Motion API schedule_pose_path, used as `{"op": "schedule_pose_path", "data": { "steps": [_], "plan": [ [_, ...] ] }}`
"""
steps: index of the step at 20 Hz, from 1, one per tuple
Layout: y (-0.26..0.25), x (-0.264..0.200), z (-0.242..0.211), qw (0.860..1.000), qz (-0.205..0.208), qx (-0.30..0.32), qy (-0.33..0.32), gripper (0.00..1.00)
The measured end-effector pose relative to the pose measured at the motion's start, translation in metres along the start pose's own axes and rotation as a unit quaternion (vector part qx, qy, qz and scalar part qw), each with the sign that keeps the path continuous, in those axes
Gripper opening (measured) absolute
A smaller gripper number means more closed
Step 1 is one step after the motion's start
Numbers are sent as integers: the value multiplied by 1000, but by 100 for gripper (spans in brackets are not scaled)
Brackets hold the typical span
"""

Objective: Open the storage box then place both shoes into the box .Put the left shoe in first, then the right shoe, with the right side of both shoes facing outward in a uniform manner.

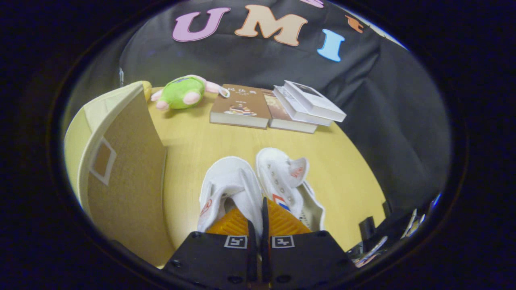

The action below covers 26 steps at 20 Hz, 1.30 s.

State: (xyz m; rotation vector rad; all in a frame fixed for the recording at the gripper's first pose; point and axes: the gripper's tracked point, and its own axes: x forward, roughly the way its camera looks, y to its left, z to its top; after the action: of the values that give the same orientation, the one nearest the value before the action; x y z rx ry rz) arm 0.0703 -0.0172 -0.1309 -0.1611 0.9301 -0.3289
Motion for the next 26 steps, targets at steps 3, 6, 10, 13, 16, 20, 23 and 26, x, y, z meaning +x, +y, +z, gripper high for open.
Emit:
{"op": "schedule_pose_path", "data": {
  "steps": [3,6,10,13,16,20,23,26],
  "plan": [
    [-5,-33,12,1000,-2,7,-8,8],
    [-20,-75,30,999,-29,10,-27,8],
    [3,-129,90,995,-23,3,-95,7],
    [59,-152,132,990,46,24,-128,8],
    [125,-148,138,986,119,54,-108,8],
    [181,-125,117,985,146,57,-70,8],
    [206,-104,91,988,150,15,-18,8],
    [224,-89,64,987,157,-11,44,8]
  ]
}}
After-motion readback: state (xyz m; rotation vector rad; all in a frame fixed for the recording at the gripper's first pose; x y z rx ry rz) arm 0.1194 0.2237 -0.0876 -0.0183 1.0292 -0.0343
